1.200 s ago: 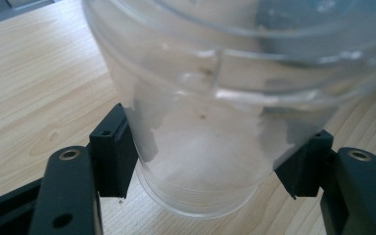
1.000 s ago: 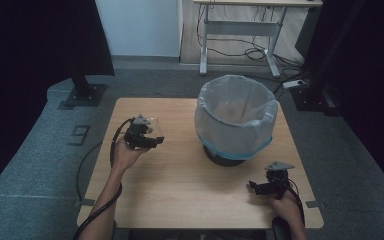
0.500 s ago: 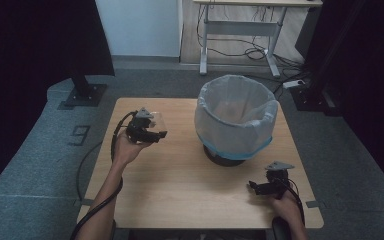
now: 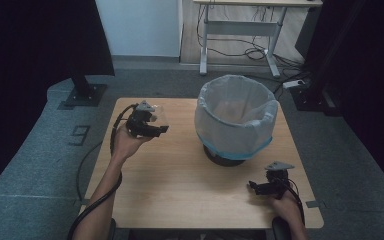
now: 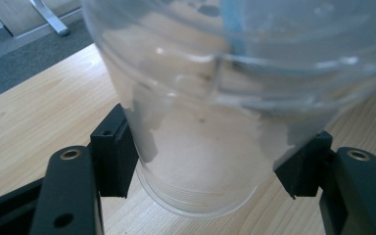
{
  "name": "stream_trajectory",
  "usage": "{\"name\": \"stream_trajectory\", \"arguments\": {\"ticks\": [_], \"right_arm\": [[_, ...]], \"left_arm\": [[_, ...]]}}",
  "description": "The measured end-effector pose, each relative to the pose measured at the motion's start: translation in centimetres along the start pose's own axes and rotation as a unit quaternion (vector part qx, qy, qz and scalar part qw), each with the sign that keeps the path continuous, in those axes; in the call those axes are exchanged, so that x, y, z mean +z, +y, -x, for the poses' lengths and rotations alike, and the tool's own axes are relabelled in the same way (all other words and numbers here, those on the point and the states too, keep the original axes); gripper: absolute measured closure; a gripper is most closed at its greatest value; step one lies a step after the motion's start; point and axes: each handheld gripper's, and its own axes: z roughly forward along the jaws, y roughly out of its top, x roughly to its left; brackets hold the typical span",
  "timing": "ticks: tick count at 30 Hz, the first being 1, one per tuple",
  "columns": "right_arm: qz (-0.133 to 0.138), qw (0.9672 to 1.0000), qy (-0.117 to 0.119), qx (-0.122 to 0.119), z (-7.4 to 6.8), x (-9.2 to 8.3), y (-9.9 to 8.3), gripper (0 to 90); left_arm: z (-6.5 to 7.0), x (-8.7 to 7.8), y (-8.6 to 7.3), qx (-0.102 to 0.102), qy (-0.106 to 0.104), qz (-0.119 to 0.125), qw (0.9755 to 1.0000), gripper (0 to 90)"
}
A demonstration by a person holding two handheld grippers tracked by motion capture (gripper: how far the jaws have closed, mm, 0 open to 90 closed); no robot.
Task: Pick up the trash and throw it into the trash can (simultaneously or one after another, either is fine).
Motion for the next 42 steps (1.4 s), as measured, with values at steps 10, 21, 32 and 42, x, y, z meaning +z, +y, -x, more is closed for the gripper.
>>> {"name": "stream_trajectory", "arguments": {"ticks": [10,21,32,42], "right_arm": [[0.0,1.0,0.0,0.0,0.0,0.0,0.0,0.0],[0.0,1.0,0.0,0.0,0.0,0.0,0.0,0.0],[0.0,1.0,0.0,0.0,0.0,0.0,0.0,0.0],[0.0,1.0,0.0,0.001,0.0,0.0,0.0,0.0]], "left_arm": [[0.9,-0.8,2.5,0.017,-0.008,-0.003,0.9998,34.2],[1.2,-1.7,4.3,0.02,-0.015,0.002,0.9997,34.4],[1.6,-3.0,6.2,0.023,-0.022,0.008,0.9994,34.4],[2.5,-3.8,8.7,0.034,-0.036,0.009,0.9987,34.4]]}}
